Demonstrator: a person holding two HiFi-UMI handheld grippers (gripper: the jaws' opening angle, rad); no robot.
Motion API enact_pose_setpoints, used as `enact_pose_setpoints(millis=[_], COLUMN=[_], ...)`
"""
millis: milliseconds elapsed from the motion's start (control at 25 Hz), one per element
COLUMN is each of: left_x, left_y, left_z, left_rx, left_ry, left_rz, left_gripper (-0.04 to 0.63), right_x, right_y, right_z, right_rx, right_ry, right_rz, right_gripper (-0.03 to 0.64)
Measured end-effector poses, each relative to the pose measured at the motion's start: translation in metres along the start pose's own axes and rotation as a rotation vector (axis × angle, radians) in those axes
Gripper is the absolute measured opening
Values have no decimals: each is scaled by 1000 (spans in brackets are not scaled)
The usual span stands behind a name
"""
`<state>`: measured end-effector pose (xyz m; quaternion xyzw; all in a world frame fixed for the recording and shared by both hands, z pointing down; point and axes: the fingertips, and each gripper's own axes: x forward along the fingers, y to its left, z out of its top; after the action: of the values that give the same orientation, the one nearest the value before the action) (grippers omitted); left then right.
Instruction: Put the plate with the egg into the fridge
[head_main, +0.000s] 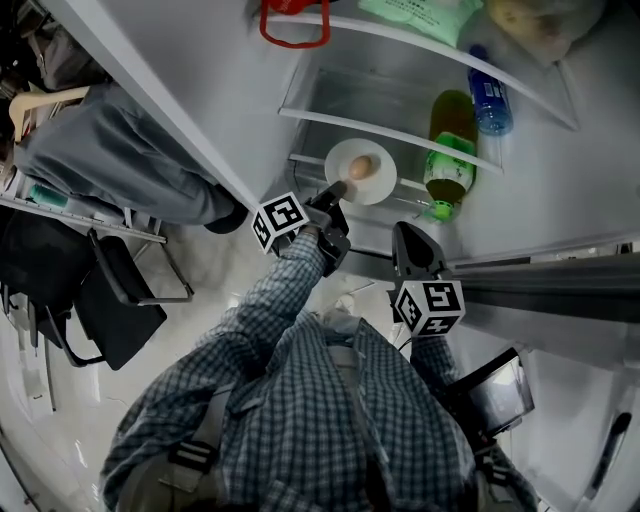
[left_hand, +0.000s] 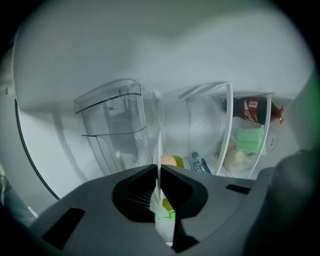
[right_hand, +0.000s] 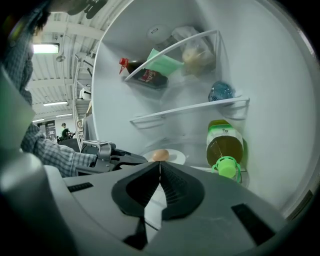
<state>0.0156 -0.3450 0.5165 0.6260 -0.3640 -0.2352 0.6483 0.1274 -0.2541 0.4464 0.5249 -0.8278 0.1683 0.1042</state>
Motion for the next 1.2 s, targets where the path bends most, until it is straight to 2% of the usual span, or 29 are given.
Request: enact_pose_setpoints(millis=[560,1000,1200], left_x=[15,20,20], left_y=[5,4,4], left_z=[7,6,6], left_rx=[-44,-63,-67], left_ry=[-14,-15,-18], left_rz=[-1,-7,-11], left_gripper=[17,17,17], right_x=[7,26,40], right_y=[-8,-16,-9], right_z=[-1,0,9], right_rx=[-22,-167,-354], right_ry=[21,84,78], right_rz=[-9,-34,-24], right_gripper=[8,8,8])
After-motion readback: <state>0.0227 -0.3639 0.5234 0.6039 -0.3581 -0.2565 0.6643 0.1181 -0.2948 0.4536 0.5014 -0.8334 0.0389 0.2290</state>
